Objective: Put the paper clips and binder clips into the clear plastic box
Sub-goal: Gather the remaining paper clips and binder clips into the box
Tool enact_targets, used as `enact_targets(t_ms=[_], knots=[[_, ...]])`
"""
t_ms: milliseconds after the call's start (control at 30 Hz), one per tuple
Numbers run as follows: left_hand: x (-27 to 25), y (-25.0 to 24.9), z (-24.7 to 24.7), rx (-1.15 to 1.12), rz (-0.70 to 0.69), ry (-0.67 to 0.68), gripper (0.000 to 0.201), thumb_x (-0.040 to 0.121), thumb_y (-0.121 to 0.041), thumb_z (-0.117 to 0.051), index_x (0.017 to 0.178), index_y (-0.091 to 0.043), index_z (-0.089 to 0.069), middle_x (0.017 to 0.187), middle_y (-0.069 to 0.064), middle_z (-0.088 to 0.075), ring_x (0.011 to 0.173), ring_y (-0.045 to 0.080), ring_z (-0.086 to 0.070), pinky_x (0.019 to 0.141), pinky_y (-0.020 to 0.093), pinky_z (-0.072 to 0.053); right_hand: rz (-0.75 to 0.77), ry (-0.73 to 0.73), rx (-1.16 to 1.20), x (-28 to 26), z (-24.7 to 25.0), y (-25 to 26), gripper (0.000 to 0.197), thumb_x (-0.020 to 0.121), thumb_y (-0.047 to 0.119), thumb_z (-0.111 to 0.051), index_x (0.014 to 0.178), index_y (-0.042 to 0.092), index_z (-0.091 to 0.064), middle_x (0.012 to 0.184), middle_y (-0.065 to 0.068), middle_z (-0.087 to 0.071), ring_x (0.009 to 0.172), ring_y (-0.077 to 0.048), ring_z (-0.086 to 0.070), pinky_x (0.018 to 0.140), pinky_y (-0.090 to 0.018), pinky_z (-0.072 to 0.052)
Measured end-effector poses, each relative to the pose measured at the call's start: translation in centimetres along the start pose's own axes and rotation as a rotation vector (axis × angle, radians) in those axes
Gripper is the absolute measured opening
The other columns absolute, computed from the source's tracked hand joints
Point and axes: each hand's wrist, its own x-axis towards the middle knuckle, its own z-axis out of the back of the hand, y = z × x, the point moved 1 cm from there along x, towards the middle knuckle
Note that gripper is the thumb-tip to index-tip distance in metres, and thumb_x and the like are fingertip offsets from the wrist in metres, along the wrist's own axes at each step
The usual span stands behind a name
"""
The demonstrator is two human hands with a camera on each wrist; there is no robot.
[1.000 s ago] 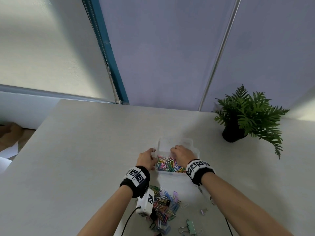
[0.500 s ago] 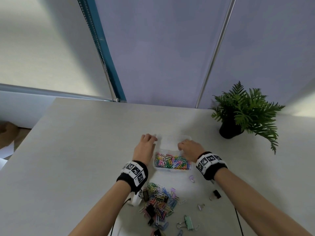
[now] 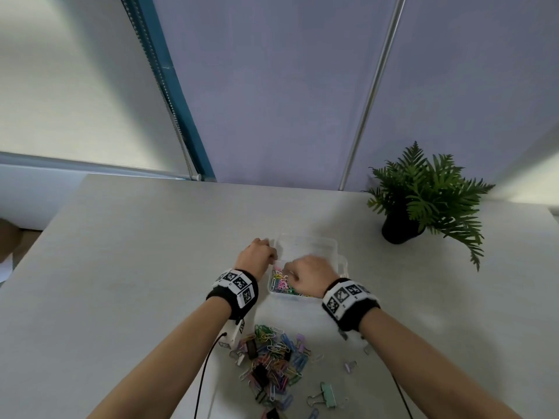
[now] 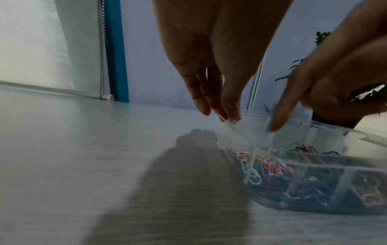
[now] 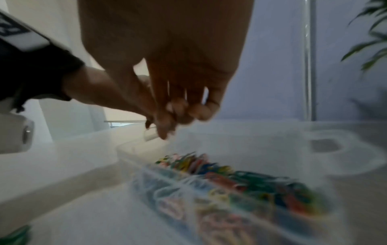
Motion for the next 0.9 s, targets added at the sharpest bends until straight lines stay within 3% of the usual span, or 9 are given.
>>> enact_targets(t_ms=[133, 267, 467, 567, 700, 800, 900], knots=[[0.1, 0.0, 0.1, -0.068, 0.004, 0.023, 0.019, 0.089, -0.016, -0.054, 0.099, -0.012, -0.070, 0.104, 0.009, -0.061, 0.103, 0.024, -0.053, 0.088, 0.035, -0.045, -0.124, 0.276, -0.121, 0.9, -2.0, 1.5, 0.054, 0.087, 0.016, -0.043, 0.139, 0.017, -0.028, 0.104, -0.016, -0.063, 0.095, -0.032, -0.059, 0.074, -0.035, -0.045], [0.0, 0.3, 0.0, -0.078, 0.005, 0.032, 0.019, 0.089, -0.013, -0.054, 0.099, -0.010, -0.070, 0.105, 0.012, -0.061, 0.103, 0.026, -0.053, 0.089, 0.035, -0.045, -0.123, 0.344, -0.060, 1.2, -1.8, 1.6, 0.054, 0.087, 0.019, -0.045, 0.139, 0.026, -0.032, 0.118, -0.015, -0.058, 0.106, -0.033, -0.056, 0.085, -0.036, -0.046], [0.3, 0.1, -0.1, -0.073, 0.006, 0.017, 0.018, 0.087, -0.009, -0.053, 0.094, -0.010, -0.070, 0.103, 0.010, -0.062, 0.101, 0.026, -0.055, 0.088, 0.033, -0.047, -0.136, 0.343, -0.070, 1.3, -2.5, 1.1, 0.057, 0.089, 0.016, -0.041, 0.141, 0.028, -0.023, 0.108, -0.018, -0.061, 0.096, -0.033, -0.058, 0.074, -0.036, -0.046], [0.1, -0.1, -0.1, -0.032, 0.008, 0.001, 0.017, 0.087, -0.012, -0.054, 0.096, -0.012, -0.069, 0.105, 0.008, -0.060, 0.104, 0.023, -0.053, 0.083, 0.033, -0.048, -0.113, 0.245, -0.042, 0.9, -2.0, 1.0, 0.048, 0.090, 0.015, -0.041, 0.136, 0.030, -0.036, 0.108, -0.013, -0.063, 0.095, -0.030, -0.060, 0.073, -0.033, -0.045], [-0.5, -0.5, -0.2, 0.028, -0.036, -0.071, 0.017, 0.087, -0.014, -0.056, 0.100, -0.013, -0.068, 0.109, 0.006, -0.054, 0.109, 0.019, -0.047, 0.081, 0.035, -0.051, -0.295, -0.143, 0.005, 0.1, 0.1, -3.0, 0.025, 0.093, 0.015, -0.041, 0.113, 0.019, -0.056, 0.109, -0.005, -0.064, 0.102, -0.021, -0.057, 0.083, -0.036, -0.052], [-0.7, -0.5, -0.1, 0.038, -0.060, -0.065, 0.016, 0.086, -0.012, -0.057, 0.098, -0.011, -0.067, 0.107, 0.006, -0.054, 0.107, 0.020, -0.049, 0.081, 0.035, -0.051, -0.333, -0.003, -0.145, -0.5, 0.8, -6.5, 0.019, 0.091, 0.024, -0.051, 0.103, 0.015, -0.063, 0.108, -0.006, -0.060, 0.105, -0.022, -0.051, 0.083, -0.033, -0.046], [-0.5, -0.8, 0.0, 0.091, -0.079, -0.066, 0.016, 0.087, -0.016, -0.056, 0.099, -0.011, -0.066, 0.108, 0.006, -0.053, 0.107, 0.021, -0.049, 0.082, 0.034, -0.051, -0.296, 0.077, -0.239, -0.7, 0.6, -7.6, 0.014, 0.086, 0.021, -0.058, 0.094, 0.016, -0.069, 0.107, -0.006, -0.060, 0.104, -0.024, -0.050, 0.085, -0.031, -0.042]])
